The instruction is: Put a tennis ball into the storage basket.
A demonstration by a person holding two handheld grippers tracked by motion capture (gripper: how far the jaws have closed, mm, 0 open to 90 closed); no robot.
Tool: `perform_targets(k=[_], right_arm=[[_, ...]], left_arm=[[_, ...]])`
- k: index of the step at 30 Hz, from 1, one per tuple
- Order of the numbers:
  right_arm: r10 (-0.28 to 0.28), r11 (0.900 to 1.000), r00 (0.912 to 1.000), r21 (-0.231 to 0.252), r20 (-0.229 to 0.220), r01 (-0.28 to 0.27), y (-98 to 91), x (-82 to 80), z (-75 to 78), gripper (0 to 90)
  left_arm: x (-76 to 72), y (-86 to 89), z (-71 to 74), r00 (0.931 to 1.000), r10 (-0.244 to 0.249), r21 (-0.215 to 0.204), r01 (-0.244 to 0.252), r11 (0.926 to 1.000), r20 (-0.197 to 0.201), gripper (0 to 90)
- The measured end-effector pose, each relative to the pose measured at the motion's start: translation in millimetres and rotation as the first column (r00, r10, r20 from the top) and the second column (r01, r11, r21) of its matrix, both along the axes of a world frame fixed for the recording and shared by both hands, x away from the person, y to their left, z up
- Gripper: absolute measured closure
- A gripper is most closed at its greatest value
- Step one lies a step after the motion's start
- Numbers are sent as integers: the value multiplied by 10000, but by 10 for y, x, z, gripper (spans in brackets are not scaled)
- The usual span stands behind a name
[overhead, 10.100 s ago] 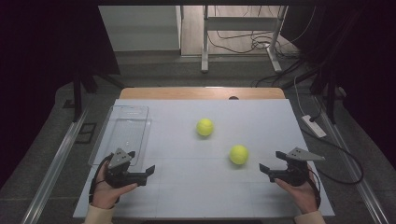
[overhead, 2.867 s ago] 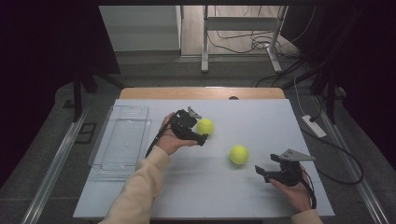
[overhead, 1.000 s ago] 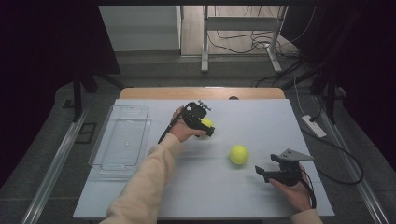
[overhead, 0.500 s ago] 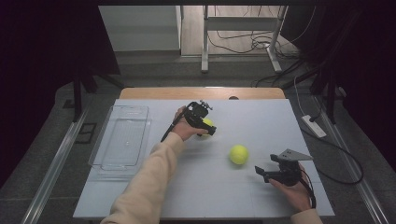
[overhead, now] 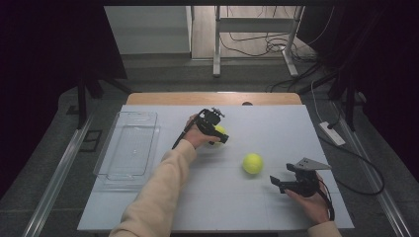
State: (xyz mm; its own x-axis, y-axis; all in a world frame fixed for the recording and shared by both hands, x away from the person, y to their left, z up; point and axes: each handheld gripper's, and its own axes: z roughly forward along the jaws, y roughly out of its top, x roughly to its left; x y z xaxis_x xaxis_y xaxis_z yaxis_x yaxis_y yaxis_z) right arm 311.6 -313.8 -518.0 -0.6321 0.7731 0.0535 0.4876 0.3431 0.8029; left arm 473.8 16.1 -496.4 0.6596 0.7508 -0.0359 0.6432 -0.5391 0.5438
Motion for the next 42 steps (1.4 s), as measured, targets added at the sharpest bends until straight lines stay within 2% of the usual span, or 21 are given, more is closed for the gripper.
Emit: perform_targets(k=[6, 10, 11, 12, 16, 23, 28, 36, 42], right_arm=[[-31, 10000, 10000, -50, 3, 31, -6, 1, -1, 140], [-65, 10000, 10000, -73, 22, 66, -10, 0, 0, 140], [-64, 10000, 10000, -73, 22, 64, -10, 0, 0, 140], [-62, 9999, 10000, -80, 27, 62, -9, -1, 1, 140], [-46, 10000, 10000, -61, 32, 46, -8, -2, 0, 140], [-91, 9999, 9999, -98, 48, 91, -13, -1, 2, 141], [-92, 9999, 9999, -48, 57, 92, -17, -1, 2, 141], [-85, 10000, 9999, -28, 77, 85, -16, -3, 4, 141], [-89, 10000, 9999, -22, 124, 90, -15, -9, 9, 141]], left_arm=[[5, -35, -43, 9998, -169, -37, 169, 9999, -84, 88], [-6, -51, -46, 9998, -178, 108, 179, 9998, -35, 232], [-6, -48, -38, 10000, -67, 190, 66, 9998, 44, 232], [-3, -41, -32, 10000, -28, 116, 28, 9999, -66, 260], [-3, -21, -23, 9998, -83, 122, 86, 9999, -172, 268], [-18, 10, 17, 9999, -121, 119, 121, 9999, -29, 272], [-46, 50, 87, 9997, -178, 100, 177, 9998, 164, 272], [-129, 122, 197, 9985, -108, -229, 121, 9997, 536, 273], [-200, 219, 282, 9966, -28, -307, 53, 9995, 823, 273]])
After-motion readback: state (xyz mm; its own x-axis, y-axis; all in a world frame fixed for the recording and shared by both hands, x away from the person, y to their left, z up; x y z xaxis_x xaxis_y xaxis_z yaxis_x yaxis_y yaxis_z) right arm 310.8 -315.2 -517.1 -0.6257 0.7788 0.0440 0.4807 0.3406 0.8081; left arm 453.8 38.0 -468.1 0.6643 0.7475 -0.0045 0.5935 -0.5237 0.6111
